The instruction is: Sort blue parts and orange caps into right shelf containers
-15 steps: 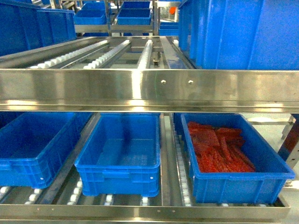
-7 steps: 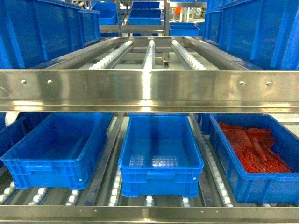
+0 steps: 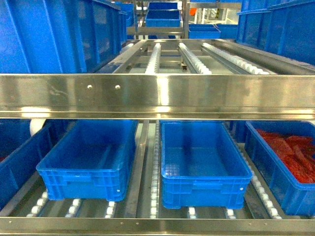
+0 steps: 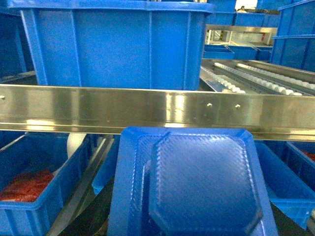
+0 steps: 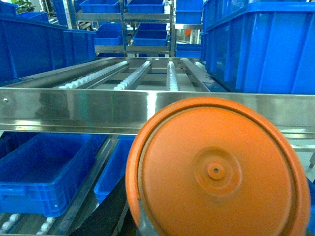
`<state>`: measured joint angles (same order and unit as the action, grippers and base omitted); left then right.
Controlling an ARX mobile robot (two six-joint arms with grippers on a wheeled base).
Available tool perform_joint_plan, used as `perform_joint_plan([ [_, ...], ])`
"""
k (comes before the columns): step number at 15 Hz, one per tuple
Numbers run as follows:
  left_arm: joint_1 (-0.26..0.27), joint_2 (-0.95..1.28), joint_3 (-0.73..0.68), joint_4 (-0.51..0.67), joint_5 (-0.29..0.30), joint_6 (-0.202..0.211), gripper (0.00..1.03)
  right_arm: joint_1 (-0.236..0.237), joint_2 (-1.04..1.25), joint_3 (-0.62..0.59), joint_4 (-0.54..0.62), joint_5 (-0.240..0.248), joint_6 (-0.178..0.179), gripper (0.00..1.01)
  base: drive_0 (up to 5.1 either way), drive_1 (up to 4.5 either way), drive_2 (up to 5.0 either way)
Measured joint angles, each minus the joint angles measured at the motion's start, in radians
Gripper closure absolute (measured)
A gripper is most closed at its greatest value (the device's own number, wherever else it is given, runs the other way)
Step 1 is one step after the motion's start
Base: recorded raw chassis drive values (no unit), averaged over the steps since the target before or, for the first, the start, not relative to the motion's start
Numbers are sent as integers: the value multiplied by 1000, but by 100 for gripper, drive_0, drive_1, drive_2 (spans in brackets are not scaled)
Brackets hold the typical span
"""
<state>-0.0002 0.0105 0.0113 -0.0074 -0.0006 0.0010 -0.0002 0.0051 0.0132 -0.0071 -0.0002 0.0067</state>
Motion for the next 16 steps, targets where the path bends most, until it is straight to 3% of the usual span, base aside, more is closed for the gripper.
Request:
perform_joint_plan([
  [14, 0, 0, 0, 0, 0, 0, 61, 0, 0, 0, 1, -3, 0, 57, -489, 256, 256],
  [16, 0, 0, 0, 0, -1, 0, 61, 0, 0, 0, 0, -3, 0, 57, 0, 0, 0],
])
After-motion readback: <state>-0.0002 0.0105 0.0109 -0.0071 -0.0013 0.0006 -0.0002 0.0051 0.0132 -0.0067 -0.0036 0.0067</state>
